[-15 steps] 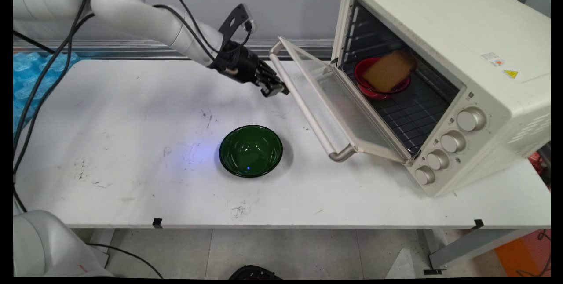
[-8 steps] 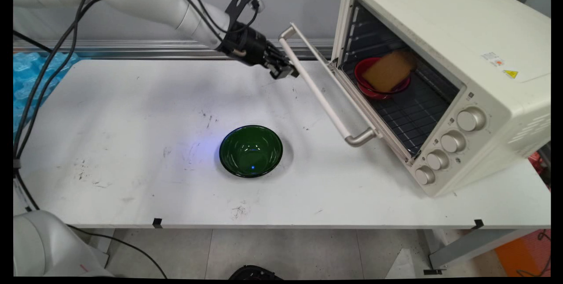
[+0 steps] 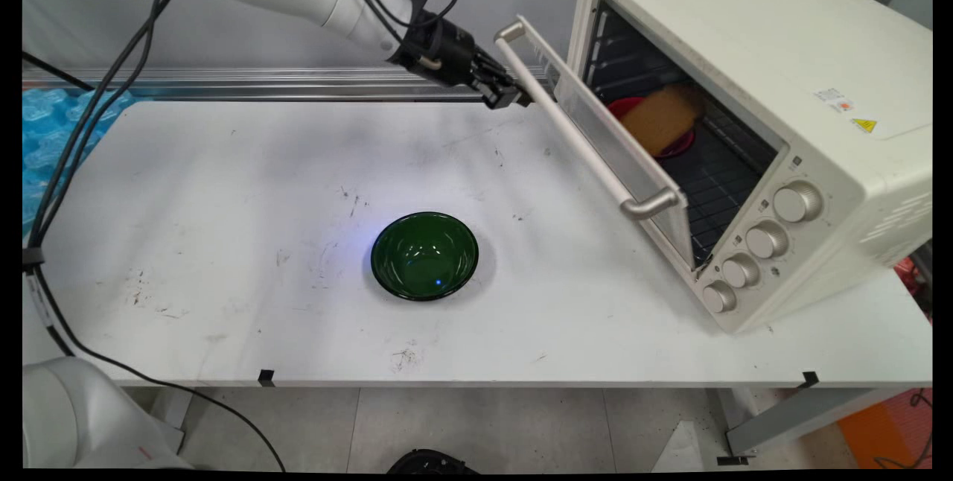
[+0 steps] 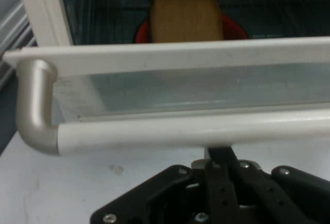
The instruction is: Close the oven
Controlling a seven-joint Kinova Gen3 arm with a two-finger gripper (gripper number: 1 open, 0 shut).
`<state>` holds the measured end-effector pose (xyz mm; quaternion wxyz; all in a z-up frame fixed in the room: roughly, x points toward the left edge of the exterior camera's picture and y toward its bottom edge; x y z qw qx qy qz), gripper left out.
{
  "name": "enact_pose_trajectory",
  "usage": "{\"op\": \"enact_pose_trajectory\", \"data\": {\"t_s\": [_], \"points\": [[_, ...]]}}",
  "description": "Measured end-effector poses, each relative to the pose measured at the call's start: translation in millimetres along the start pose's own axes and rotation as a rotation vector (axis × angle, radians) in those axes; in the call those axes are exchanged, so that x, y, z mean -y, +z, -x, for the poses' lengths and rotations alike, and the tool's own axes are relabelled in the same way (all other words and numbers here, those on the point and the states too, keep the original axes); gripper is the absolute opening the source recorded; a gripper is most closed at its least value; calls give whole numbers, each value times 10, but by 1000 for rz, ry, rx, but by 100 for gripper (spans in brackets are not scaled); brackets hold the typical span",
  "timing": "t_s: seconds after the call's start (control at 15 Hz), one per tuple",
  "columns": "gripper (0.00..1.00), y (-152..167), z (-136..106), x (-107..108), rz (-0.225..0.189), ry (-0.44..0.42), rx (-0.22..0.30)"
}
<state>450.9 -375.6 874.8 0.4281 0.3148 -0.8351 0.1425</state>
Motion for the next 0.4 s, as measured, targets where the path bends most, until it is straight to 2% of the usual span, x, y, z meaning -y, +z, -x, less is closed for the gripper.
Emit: {"op": "enact_pose_trajectory", "data": {"t_s": [0.4], "points": [[0, 75, -166, 43, -2, 0, -20]]}}
